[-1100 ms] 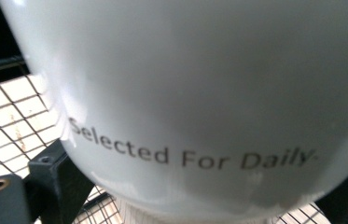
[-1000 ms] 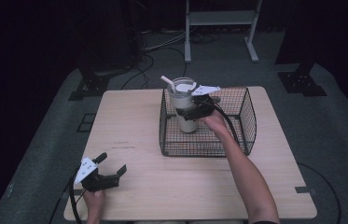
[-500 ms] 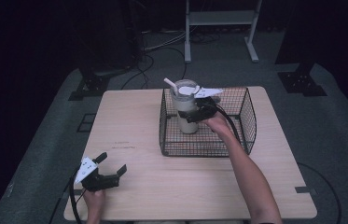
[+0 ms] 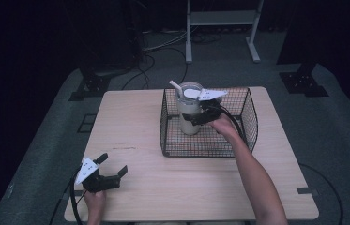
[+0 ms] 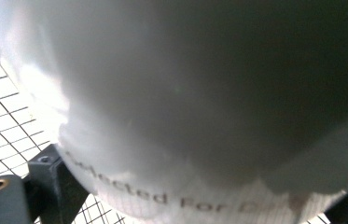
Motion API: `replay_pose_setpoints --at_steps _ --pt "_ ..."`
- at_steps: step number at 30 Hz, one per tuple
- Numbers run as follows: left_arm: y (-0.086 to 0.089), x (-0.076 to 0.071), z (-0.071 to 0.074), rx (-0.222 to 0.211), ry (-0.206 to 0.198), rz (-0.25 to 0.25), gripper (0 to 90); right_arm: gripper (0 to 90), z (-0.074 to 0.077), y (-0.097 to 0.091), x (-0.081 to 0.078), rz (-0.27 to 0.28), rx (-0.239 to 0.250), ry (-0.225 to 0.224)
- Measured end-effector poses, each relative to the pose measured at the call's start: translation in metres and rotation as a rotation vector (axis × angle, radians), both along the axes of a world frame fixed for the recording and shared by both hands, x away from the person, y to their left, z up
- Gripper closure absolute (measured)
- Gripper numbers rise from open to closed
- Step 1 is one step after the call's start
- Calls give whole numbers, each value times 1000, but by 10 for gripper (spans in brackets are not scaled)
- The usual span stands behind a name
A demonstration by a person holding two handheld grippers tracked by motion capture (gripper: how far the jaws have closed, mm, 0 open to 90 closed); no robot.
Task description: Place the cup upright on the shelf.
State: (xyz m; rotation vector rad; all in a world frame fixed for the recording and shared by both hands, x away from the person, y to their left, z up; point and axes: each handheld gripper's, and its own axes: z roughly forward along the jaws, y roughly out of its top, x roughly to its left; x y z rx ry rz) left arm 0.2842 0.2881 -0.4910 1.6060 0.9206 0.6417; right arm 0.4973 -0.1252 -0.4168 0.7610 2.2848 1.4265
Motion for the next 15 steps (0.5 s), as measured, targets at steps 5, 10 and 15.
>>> replay_pose_setpoints --at_steps 5,10,15 --pt "0 0 0 0 0 0 0 67 0 -2 0 7 -7 -3" --pt "0 0 0 0 -1 -2 0 72 -1 -6 -1 18 -15 -6" --pt "0 0 0 -1 -1 -2 0 74 -2 -8 -1 27 -30 -4"
